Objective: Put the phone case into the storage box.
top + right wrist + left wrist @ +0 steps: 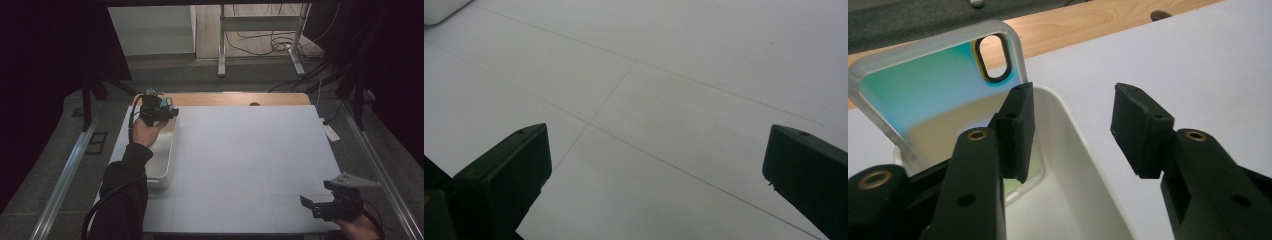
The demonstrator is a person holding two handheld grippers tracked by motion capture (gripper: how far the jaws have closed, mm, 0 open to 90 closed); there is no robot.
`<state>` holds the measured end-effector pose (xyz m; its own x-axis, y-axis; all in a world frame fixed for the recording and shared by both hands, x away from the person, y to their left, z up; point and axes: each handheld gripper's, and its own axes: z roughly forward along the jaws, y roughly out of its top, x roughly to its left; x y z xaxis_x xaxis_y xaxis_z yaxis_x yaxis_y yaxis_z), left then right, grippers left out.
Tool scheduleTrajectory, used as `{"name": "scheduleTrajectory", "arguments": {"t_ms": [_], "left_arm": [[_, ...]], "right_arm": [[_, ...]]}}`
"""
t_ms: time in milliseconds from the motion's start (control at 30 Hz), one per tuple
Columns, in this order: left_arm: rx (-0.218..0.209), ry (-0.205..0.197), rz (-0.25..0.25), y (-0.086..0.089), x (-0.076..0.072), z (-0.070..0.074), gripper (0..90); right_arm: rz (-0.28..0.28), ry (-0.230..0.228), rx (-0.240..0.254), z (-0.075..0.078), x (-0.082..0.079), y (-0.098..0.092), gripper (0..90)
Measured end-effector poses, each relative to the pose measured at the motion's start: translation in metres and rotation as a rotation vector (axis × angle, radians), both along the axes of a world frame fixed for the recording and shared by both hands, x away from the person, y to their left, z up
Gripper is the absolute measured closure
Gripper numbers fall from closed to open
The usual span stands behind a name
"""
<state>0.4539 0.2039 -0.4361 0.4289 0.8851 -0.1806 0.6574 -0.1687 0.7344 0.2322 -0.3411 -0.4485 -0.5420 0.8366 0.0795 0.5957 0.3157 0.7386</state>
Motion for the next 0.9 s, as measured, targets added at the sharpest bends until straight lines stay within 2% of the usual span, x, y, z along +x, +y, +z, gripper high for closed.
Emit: {"name": "scheduleTrajectory", "arguments": {"t_ms": [667,900], "left_arm": [[-0.006,-0.021,-0.015,0.005,-0.010,0.001,25.9],[-0.010,-0.018,-0.037,0.005,-0.013,0.001,18.7]], "right_arm": [[-0.001,-0.001,-0.004,0.000,0.000,0.000,0.0],[-0.001,-0.001,-0.005,0.000,0.000,0.000,0.0]]}}
